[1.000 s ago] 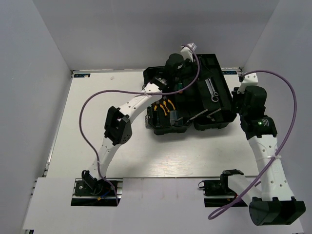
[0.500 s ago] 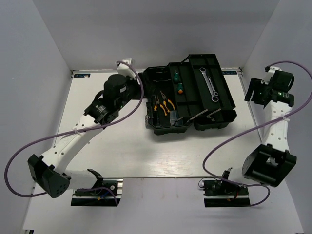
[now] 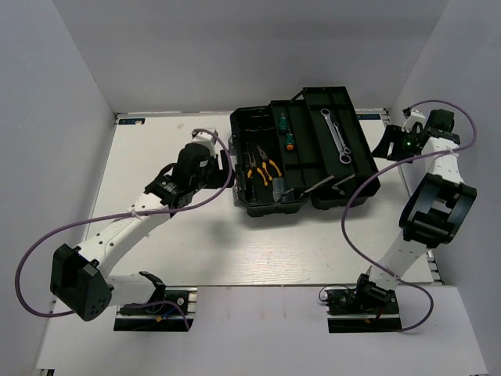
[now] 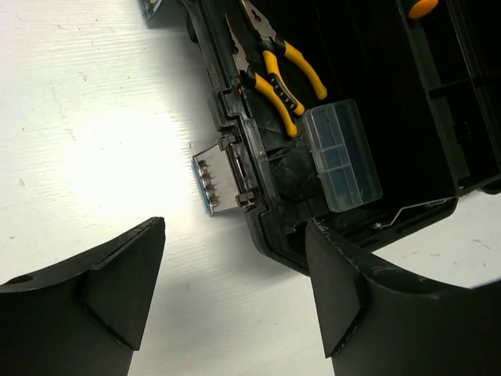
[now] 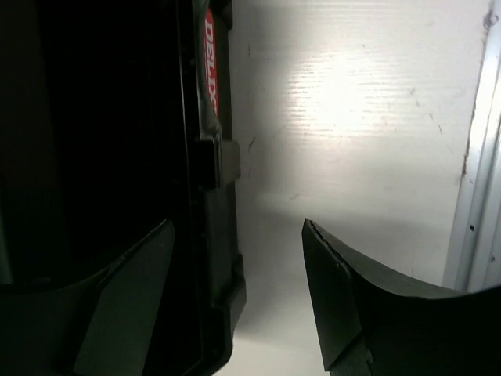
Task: Sort the tools into containers
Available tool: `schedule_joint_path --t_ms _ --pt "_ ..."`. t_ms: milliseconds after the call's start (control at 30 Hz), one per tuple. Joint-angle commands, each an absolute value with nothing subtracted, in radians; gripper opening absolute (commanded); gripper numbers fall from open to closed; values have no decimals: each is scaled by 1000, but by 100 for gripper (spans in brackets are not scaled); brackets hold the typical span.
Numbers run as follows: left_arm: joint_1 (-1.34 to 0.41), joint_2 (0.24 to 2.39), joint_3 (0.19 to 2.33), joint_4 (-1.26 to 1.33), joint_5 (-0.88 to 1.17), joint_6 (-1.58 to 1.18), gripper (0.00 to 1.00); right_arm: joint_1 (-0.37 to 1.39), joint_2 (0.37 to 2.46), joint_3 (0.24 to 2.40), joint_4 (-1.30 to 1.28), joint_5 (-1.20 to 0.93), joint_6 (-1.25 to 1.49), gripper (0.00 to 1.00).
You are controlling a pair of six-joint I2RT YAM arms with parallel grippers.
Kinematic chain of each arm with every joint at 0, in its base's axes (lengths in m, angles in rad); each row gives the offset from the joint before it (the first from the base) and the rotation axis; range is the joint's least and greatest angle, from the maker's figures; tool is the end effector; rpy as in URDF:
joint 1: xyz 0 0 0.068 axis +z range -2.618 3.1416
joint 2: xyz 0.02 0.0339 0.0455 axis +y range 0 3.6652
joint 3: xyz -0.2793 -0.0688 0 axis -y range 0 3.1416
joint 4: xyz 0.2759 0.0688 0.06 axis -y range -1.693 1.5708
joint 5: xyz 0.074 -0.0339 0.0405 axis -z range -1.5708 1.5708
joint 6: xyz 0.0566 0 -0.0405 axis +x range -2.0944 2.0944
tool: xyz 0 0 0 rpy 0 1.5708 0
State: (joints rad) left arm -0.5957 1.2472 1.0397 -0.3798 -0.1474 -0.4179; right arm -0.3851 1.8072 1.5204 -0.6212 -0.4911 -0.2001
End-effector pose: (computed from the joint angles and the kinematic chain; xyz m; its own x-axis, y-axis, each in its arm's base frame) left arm 0.2710 -0.1736 0.3082 -0.6034 -0.0760 -0.7938 0.2286 0.9372 -0.2635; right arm 0.4208 -0.1418 0.2669 -0.7284 0.1061 -0.6769 -0.0841 0.9666 0.2420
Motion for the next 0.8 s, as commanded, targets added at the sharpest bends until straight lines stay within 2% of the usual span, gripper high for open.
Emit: schedule_joint_path --t_ms 0,100,433,500,667,767 --pt "-581 1233 1031 -344 -133 -407 82 -385 1859 1606 -575 -584 -196 72" --pt "-572 1262 1031 -325 -124 -407 82 -374 1940 1666 -577 -665 -196 72" --pt "-563 1426 1060 -268 -38 -416 82 -310 2180 1874 -681 -672 -275 68" --pt "-563 1463 1084 -268 -29 -426 82 -302 2189 1884 -683 -666 -276 62" --pt "-563 1500 1112 -268 -29 -426 82 -299 2110 1786 -617 -669 -281 22" --pt "-563 1546 1150 -268 -29 -426 82 -301 2076 1756 -635 -686 -302 19"
